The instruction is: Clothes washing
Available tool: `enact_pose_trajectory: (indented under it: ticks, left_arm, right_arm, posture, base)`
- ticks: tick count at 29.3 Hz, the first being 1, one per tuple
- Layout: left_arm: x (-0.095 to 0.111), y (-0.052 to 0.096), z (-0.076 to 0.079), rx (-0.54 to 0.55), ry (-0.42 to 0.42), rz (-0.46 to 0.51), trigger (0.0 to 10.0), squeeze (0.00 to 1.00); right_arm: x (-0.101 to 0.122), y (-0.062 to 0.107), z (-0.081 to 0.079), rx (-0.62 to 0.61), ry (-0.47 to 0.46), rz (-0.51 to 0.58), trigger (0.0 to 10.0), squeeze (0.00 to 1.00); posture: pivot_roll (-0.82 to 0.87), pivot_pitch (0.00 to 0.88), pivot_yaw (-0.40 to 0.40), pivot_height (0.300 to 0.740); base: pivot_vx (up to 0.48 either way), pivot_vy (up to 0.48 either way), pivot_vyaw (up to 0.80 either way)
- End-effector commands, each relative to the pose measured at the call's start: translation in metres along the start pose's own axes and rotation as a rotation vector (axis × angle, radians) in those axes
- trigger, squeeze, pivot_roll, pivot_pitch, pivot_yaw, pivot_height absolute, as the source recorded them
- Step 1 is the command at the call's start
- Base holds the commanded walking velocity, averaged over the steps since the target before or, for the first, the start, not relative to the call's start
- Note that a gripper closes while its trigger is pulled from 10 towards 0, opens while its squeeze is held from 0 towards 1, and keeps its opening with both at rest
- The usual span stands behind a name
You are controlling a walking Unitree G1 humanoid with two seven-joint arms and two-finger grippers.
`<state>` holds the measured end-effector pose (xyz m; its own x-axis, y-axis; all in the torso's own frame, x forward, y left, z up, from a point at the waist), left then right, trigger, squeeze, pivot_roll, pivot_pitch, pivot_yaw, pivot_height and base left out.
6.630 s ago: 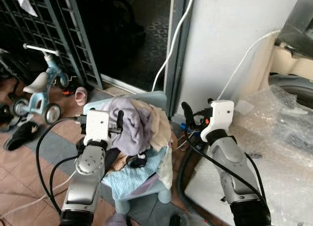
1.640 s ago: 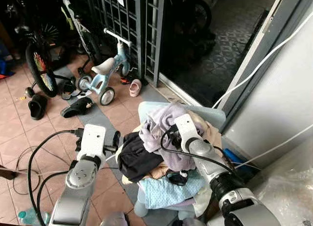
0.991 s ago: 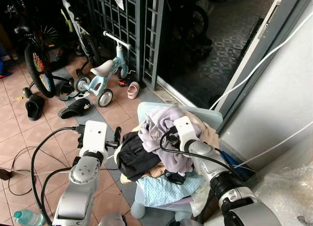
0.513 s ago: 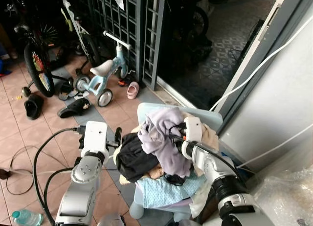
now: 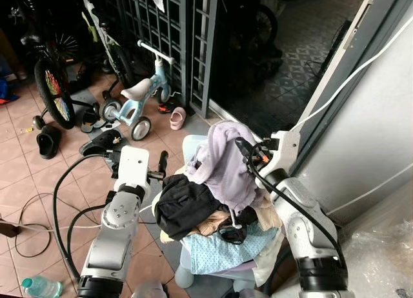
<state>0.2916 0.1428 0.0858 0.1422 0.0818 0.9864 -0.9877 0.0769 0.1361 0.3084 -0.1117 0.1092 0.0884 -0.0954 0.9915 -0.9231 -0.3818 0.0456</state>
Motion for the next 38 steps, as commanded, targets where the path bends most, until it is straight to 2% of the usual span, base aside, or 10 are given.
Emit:
enact_pose_trajectory:
  ticks: [1, 3, 12, 22, 27, 35, 38]
  left_arm:
    - [0.0, -0.002, 0.002, -0.016, -0.007, 0.005, 10.0, 0.0]
    - [0.0, -0.001, 0.003, -0.017, -0.008, 0.004, 10.0, 0.0]
    - [0.001, 0.001, -0.001, -0.015, -0.01, 0.01, 10.0, 0.0]
    - [0.0, 0.002, 0.003, -0.026, -0.009, 0.007, 10.0, 0.0]
    - [0.0, 0.001, 0.002, -0.026, -0.011, 0.007, 10.0, 0.0]
    - [-0.001, 0.0, 0.003, -0.027, -0.01, 0.005, 10.0, 0.0]
    - [0.0, -0.002, 0.004, -0.031, -0.01, 0.005, 10.0, 0.0]
  right_arm:
    - [0.011, 0.0, -0.001, -0.018, 0.035, 0.046, 10.0, 0.0]
    - [0.01, -0.001, 0.0, -0.037, 0.063, 0.041, 10.0, 0.0]
    - [0.012, -0.008, -0.004, -0.039, 0.064, 0.05, 10.0, 0.0]
    - [0.01, -0.008, -0.004, -0.046, 0.081, 0.045, 10.0, 0.0]
    - [0.016, -0.01, -0.004, -0.061, 0.109, 0.072, 10.0, 0.0]
    - [0.018, -0.012, 0.002, -0.108, 0.127, 0.073, 10.0, 0.0]
    - [0.02, -0.014, 0.008, -0.141, 0.139, 0.077, 10.0, 0.0]
  posture:
    - [0.0, 0.0, -0.003, 0.74]
    - [0.0, 0.0, -0.002, 0.74]
    - [0.02, 0.0, -0.002, 0.74]
    - [0.02, 0.0, 0.0, 0.74]
    - [0.02, 0.0, 0.0, 0.74]
    - [0.01, 0.0, -0.001, 0.74]
    - [0.01, 0.0, 0.001, 0.74]
  base:
    - [0.0, 0.0, 0.0]
    - [-0.261, 0.0, 0.0]
    - [-0.263, 0.0, 0.0]
    - [-0.261, 0.0, 0.0]
    - [-0.262, 0.0, 0.0]
    - [-0.254, 0.0, 0.0]
    - [-0.255, 0.0, -0.74]
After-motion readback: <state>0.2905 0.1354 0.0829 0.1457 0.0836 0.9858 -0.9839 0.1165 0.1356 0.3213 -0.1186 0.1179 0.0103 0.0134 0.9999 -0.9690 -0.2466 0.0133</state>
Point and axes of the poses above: a point about 5 cm out from each wrist's last joint towards the gripper, its own y axis pointing back from the gripper into the wrist, its own x axis along the axis of the wrist's last joint, z = x × y, the point moved 2 cm from there along -y, pointing out of the wrist towards the gripper, and after that the axes turned 14 degrees about y, right-handed, at the moved point
